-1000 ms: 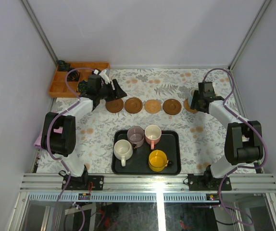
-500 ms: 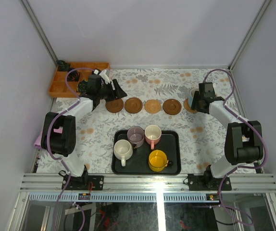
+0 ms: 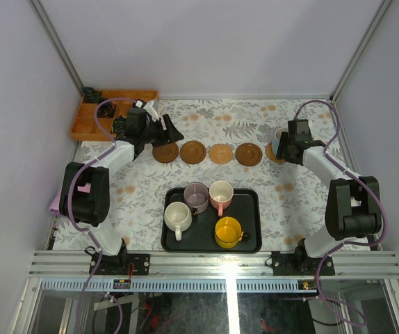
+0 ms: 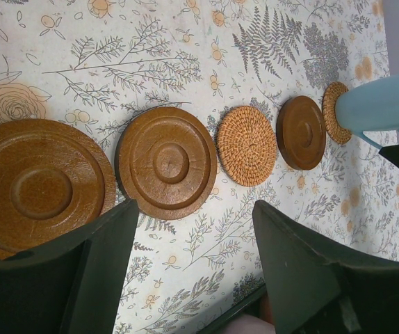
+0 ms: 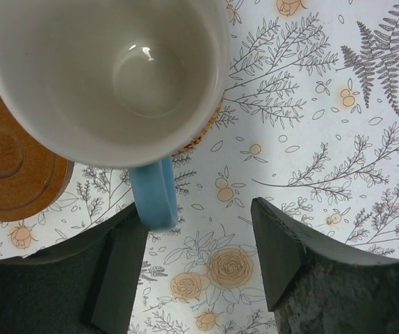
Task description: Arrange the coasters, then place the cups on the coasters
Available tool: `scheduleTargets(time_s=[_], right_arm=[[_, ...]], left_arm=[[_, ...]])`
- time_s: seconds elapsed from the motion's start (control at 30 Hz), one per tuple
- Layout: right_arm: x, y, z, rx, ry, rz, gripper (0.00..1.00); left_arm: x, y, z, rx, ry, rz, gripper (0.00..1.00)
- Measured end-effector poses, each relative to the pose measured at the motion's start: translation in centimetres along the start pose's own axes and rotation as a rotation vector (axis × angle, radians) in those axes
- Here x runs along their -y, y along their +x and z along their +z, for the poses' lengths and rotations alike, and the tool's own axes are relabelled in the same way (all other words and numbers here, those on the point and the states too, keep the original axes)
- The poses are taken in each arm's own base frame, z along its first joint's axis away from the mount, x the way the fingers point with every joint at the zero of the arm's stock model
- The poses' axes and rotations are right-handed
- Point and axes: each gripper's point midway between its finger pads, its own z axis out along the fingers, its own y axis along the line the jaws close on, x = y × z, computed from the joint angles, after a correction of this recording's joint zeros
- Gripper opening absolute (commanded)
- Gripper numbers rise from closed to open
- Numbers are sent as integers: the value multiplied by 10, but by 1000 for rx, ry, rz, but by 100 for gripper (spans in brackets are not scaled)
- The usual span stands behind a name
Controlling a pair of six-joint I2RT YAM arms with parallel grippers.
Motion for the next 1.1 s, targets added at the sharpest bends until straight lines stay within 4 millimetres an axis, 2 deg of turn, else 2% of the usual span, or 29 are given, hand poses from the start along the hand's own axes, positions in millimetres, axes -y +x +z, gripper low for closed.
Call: scheduleTargets(time_s=[0.07, 0.23, 0.37, 0.43, 0.57, 0.67, 0.93, 1.1], right_arm=[[0, 0, -4, 0, -8, -3, 71], [-6, -6, -31, 34, -84, 0, 74], [-16, -4, -69, 80, -173, -21, 73], [-30, 3, -91, 93, -227, -65, 72], [-70, 38, -131, 50, -353, -211, 68], [-86, 72, -151, -24, -408, -310, 66], [-98, 132, -206, -148, -563, -383, 64], [-107, 190, -238, -247, -660, -465, 64]], left_arm=[[0, 0, 0, 0, 0, 0, 67], [0, 0, 0, -1, 0, 0, 68], [0, 0, -1, 0, -1, 1, 68], [1, -1, -2, 2, 0, 2, 68], [3, -2, -4, 5, 2, 4, 68], [2, 3, -7, -1, 0, 1, 68], [-2, 24, -18, -42, -22, -21, 68], [2, 27, -30, -37, -19, -8, 68]])
